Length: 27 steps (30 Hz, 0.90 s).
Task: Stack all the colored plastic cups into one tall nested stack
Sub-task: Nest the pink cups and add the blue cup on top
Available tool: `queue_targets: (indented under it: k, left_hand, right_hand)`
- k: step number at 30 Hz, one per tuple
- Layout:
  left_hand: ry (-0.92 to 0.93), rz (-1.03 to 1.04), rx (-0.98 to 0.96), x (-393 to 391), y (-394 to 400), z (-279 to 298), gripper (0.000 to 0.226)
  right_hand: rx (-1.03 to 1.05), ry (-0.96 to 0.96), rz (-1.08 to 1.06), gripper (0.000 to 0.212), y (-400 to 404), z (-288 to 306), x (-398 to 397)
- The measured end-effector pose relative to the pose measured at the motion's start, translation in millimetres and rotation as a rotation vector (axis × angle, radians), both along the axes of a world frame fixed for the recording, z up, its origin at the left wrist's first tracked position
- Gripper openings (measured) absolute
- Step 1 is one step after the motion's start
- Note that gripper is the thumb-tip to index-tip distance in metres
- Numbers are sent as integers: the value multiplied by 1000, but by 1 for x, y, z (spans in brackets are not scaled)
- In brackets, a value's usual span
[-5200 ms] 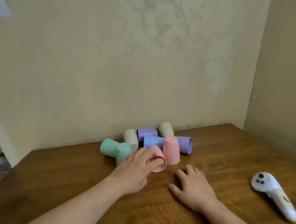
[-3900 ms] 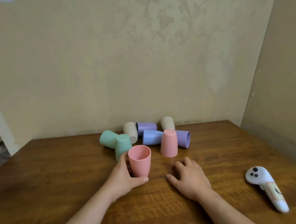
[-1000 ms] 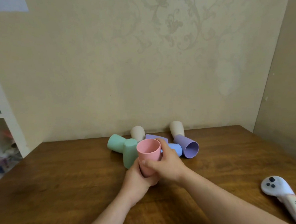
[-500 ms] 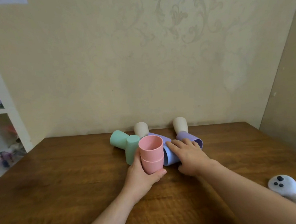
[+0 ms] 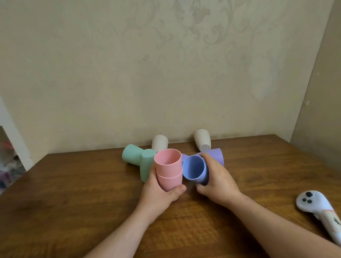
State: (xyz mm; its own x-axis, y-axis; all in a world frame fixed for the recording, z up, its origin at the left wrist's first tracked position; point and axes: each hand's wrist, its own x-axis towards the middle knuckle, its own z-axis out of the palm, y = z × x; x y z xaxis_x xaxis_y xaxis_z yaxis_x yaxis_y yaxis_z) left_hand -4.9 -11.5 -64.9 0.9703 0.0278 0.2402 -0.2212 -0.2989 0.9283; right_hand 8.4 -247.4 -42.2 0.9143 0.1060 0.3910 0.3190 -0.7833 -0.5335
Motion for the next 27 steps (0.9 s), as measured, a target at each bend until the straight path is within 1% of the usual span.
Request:
queue_targets:
  k: [2, 3, 5, 6, 8, 9, 11, 12, 13, 15, 17, 19, 21, 23, 27]
  left_hand:
    - [-30, -12, -17, 2, -5, 13, 99]
    - [-31, -4, -25, 4, -4, 13, 101]
    - [-44, 2, -66, 4, -5, 16, 100]
    - [-48, 3, -88, 3, -6, 14, 99]
    - [-58, 29, -120, 3, -12, 11, 99]
    - [-50, 46, -129, 4, -16, 11, 94]
    - [-28, 60, -148, 9, -23, 14, 67]
    - [-18, 63, -155, 12, -26, 15, 58]
    - [-18, 66, -166, 14, -28, 16, 55]
    - [-14, 66, -198, 12, -30, 19, 64]
    - [-17, 72, -202, 10, -33, 18, 78]
    - [-14, 76, -200, 9, -33, 16, 82]
    - [1, 73, -195, 8, -31, 16, 83]
    - [11, 69, -203, 9, -30, 16, 80]
    - [8, 58, -186, 8, -29, 15, 65]
  right_hand:
    - [220, 23, -82, 100, -7, 4, -9]
    - [297, 49, -95, 99, -5, 2, -11]
    - [368, 98, -106, 87, -4, -3, -13]
    - [396, 136, -108, 86, -3, -9, -15]
    - [437, 186, -109, 94, -4, -17, -19]
    - [441, 200, -108, 97, -5, -20, -18]
    - [459, 215, -111, 98, -6, -18, -16]
    - [467, 217, -109, 96, -5, -15, -15]
    - [468, 216, -106, 93, -4, -12, -15]
    - [466, 220, -99, 91, -4, -9, -12]
    - [464, 238, -90, 98, -8, -12, -9]
    - [457, 245, -78, 100, -13, -15, -7]
    - [476, 236, -68, 99, -15, -11, -5]
    - [550, 226, -56, 96, -15, 1, -3]
    - [761, 124, -11, 77, -6, 53, 1]
